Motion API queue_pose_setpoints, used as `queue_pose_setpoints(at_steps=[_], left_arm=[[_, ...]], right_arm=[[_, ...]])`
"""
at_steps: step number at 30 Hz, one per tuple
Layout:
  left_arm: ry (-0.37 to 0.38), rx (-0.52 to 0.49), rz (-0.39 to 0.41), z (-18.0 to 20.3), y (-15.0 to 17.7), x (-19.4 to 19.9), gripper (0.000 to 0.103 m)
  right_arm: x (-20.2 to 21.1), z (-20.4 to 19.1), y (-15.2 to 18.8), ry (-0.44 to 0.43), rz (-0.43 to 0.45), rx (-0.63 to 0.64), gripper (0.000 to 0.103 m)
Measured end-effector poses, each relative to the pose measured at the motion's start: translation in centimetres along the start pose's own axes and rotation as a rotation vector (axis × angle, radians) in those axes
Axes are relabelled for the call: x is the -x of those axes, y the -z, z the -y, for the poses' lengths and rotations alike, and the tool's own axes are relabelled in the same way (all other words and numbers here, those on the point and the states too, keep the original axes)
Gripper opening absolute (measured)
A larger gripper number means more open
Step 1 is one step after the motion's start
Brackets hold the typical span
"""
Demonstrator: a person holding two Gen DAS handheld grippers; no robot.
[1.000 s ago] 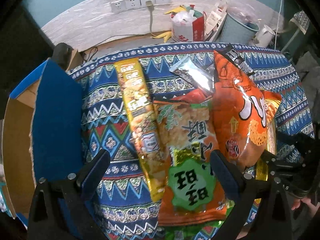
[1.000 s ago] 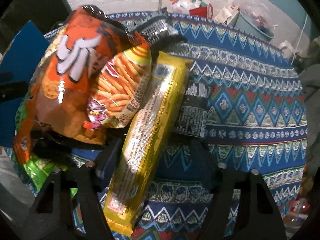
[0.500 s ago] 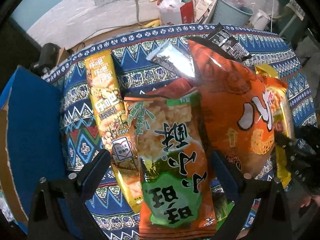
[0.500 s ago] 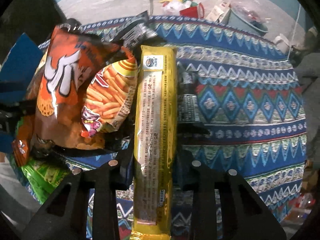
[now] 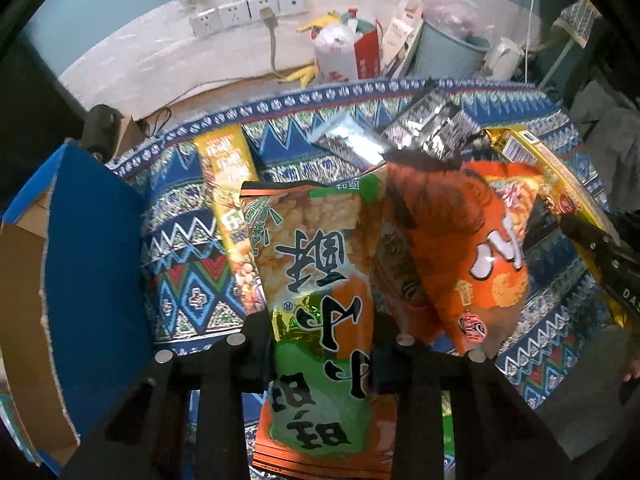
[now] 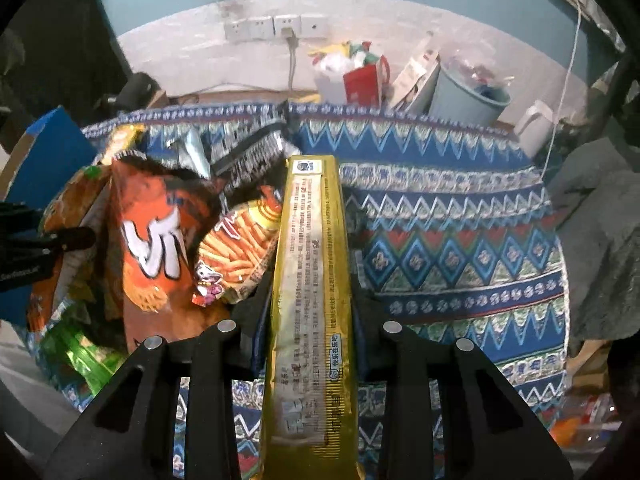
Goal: Organize snacks
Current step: 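Grasp the green-orange cracker bag with the left tool while the right tool grasps a yellow stick pack, then carry both bags over the cardboard box and open both tools to drop them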
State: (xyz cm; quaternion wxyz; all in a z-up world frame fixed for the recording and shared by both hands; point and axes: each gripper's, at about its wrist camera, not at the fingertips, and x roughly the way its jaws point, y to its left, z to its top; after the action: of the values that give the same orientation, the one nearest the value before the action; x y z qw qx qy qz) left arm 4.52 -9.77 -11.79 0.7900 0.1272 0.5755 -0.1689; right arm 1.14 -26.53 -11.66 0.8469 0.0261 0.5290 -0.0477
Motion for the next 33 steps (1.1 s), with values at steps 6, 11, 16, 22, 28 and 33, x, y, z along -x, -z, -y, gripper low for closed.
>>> queue_pose_setpoints(at_steps=[6,11,16,22,28,33], left_arm=[[0.008,0.008,0.070,-0.6,0.1,2.7,0.034],[0.040,0.026,0.107,-1.2,0.4,4.5,0.034],[0.052,0.048,0.131,-2.3,1.1,6.3,0.034],[0.021,0.075,0.184,-4.7,2.0,8.7,0.034],[0.003,0.122,0.202,-7.5,2.7,9.9,0.034],[-0.020,0.150,0.219,-9.7,3.4,10.5,0.034]], right_arm=[[2.0,-0.4,-1.1,0.021,0.065,-0.008,0.031],[3.2,-1.2,-2.2,0.008,0.111,0.001,0.031],[4.5,-2.9,-3.1,-0.007,0.148,0.024,0.031],[5.3,-5.7,-4.3,-0.055,0.163,0.055,0.031],[5.4,-9.6,-5.5,-0.101,0.169,0.106,0.031],[5.1,-13.0,-6.5,-0.139,0.163,0.146,0.031]])
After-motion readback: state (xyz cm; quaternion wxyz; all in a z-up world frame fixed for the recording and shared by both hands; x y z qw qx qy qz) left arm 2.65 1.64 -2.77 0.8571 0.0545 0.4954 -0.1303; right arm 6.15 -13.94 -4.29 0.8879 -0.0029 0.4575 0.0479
